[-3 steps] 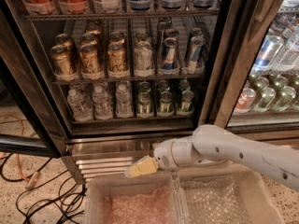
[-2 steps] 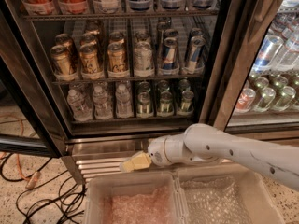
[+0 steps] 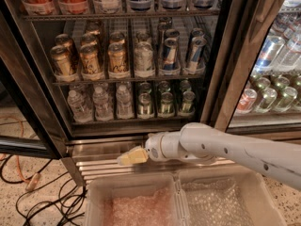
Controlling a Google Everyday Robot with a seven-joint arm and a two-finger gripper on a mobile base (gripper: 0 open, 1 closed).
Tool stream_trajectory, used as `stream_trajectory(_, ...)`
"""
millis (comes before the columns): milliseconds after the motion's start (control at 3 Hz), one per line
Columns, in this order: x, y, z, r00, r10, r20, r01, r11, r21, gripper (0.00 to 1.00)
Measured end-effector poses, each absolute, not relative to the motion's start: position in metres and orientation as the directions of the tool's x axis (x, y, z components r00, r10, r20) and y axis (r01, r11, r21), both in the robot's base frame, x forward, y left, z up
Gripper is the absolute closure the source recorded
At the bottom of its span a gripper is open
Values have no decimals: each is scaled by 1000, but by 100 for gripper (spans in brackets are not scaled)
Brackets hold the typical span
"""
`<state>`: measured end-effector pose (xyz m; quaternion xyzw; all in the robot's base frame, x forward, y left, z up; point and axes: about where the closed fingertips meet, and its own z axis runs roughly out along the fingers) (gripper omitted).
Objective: Pick green can from bottom shelf of fridge
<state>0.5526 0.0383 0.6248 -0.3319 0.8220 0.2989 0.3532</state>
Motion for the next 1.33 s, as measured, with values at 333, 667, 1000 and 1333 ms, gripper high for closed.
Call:
stream_trajectory(333,564,38,614,-534,-298,-791,-746,606,275,0)
stream_trajectory(667,592,37,611,-507,-280,-815,-739,628,244,0)
stream_trajectory(1000,618,33,611,-478,-266,-837,-717,669,196,0)
stream_trajectory(1333,639,27,616,-438,-251,-863,-674,727,130,0)
